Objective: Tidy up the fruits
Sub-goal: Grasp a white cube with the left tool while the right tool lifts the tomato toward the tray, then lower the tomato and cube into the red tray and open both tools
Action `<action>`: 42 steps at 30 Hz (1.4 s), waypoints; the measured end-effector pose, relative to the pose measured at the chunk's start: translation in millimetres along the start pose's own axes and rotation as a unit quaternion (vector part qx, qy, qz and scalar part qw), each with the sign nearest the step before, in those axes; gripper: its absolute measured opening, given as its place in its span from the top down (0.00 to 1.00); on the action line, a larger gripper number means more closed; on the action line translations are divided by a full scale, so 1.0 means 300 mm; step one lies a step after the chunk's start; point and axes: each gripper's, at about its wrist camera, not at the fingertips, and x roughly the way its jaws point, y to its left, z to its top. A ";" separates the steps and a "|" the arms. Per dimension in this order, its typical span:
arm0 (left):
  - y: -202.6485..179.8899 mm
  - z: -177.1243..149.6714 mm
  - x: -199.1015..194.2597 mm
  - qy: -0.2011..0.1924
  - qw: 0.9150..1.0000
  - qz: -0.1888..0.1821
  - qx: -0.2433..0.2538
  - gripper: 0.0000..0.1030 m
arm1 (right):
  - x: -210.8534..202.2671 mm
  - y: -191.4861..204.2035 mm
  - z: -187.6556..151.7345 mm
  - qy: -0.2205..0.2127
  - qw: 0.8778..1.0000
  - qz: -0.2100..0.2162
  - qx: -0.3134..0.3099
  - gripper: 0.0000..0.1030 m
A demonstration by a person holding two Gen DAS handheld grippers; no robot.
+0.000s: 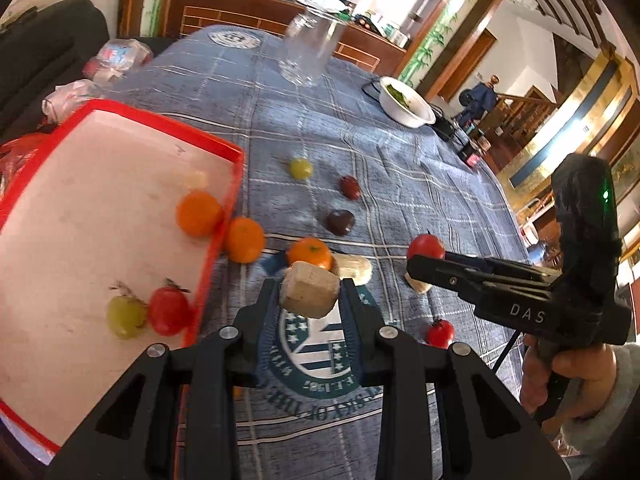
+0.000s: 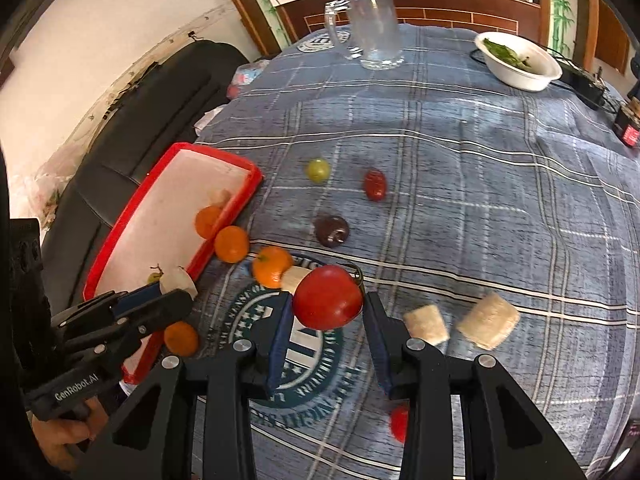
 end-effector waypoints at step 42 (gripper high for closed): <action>0.343 -0.167 -0.125 0.008 0.993 0.059 -0.106 0.73 | 0.332 0.493 0.135 0.070 0.989 0.076 -0.110 0.65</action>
